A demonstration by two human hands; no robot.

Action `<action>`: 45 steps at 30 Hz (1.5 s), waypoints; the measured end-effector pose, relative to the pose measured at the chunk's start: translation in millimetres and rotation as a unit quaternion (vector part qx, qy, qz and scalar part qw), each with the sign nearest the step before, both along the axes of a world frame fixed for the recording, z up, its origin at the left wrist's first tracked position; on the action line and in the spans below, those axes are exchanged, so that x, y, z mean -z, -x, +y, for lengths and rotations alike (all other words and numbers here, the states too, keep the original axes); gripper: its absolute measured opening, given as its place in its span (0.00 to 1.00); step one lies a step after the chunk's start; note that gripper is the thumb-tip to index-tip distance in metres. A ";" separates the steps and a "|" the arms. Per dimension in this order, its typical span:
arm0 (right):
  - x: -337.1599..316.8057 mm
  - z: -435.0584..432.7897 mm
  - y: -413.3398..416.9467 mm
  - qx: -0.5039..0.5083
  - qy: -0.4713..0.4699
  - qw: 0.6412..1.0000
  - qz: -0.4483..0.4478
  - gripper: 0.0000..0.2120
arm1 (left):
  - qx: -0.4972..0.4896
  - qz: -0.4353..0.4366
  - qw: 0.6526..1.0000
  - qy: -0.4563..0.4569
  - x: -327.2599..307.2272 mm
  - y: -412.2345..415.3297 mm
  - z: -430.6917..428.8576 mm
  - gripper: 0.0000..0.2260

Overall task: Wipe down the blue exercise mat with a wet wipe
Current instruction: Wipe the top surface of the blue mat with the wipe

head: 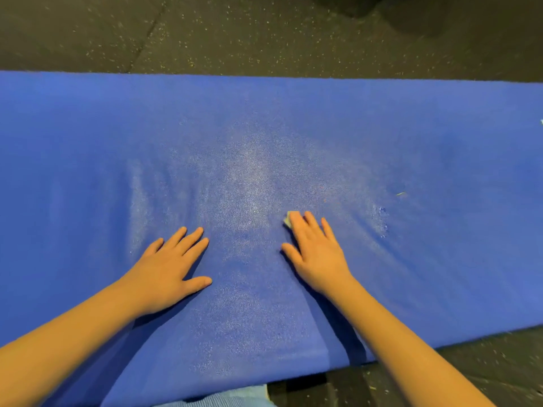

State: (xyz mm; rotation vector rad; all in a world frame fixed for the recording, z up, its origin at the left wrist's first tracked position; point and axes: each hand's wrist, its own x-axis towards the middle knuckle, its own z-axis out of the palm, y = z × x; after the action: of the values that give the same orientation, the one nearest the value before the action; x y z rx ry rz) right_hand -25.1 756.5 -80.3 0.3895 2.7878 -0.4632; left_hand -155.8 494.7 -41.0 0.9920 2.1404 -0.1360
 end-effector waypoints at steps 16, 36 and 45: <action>3.0 -11.5 -20.2 0.128 -0.003 0.991 -0.029 0.30 | -0.052 0.043 0.998 -0.008 -2.5 -39.5 -12.2 0.31; -31.4 -38.8 -134.4 0.005 0.028 0.999 -0.027 0.46 | -0.058 0.052 0.996 -0.033 -2.3 -55.9 -19.5 0.31; -31.7 -59.1 -165.6 -0.041 0.023 0.998 0.052 0.28 | -0.075 0.057 0.995 -0.037 -8.1 -63.3 -18.0 0.30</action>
State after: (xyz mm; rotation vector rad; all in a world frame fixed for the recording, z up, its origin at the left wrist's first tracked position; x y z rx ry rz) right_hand 140.5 697.3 -48.5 0.2472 2.8737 -0.5428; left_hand -92.5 476.7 -32.9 0.8797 2.3301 -0.0421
